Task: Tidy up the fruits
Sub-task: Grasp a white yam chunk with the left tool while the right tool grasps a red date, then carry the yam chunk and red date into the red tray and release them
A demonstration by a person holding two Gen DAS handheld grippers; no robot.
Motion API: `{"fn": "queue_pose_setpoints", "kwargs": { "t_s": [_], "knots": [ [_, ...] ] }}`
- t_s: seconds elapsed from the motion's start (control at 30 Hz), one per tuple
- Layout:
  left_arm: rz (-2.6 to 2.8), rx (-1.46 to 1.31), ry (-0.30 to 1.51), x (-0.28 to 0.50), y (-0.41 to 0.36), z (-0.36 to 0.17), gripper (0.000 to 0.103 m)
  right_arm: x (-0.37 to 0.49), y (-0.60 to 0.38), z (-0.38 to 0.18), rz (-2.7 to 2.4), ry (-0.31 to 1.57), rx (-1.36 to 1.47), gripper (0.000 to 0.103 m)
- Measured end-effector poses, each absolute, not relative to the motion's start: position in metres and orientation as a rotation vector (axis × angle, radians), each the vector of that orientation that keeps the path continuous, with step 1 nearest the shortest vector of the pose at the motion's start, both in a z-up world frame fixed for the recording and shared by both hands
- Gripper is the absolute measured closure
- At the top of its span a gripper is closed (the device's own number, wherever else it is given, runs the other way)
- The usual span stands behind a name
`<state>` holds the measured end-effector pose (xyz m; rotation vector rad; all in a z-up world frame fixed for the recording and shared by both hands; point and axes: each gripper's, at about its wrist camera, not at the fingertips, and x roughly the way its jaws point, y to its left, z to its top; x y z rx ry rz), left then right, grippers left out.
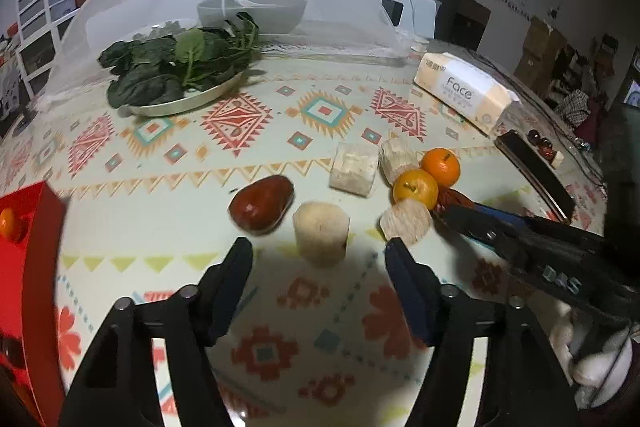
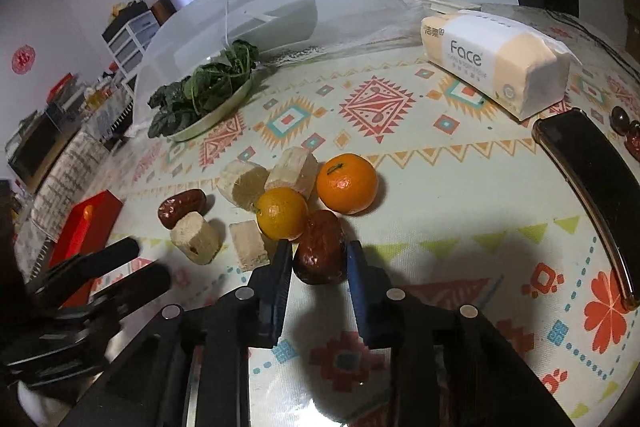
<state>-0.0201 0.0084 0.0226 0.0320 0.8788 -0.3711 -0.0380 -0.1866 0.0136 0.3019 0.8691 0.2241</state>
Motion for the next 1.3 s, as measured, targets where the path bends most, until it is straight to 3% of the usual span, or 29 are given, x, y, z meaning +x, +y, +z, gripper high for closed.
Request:
{"fn": "queue_pose_setpoints", "kwargs": {
  "t_s": [0.2,0.33,0.7,0.97,1.3],
  "knots": [
    [-0.368,0.04,0.898,-0.003,-0.005,0.01,0.038,-0.039,-0.187,0.014,0.239,0.875,0.315,0.073],
    [-0.348,0.071,0.899,-0.001,-0.013,0.005,0.07,-0.04,-0.186,0.013,0.238,0.874,0.313,0.073],
    [-0.312,-0.089,0.848,-0.04,0.043,0.034,0.07,-0.045,-0.186,0.018,0.241,0.835,0.313,0.074],
    [-0.224,-0.237,0.771,-0.082,0.139,0.061,0.07,-0.067,-0.175,0.034,0.296,0.843,0.384,0.074],
    [-0.058,-0.392,0.716,-0.115,0.263,0.064,0.07,-0.077,-0.09,0.072,0.441,0.851,0.307,0.074]
  ]
}}
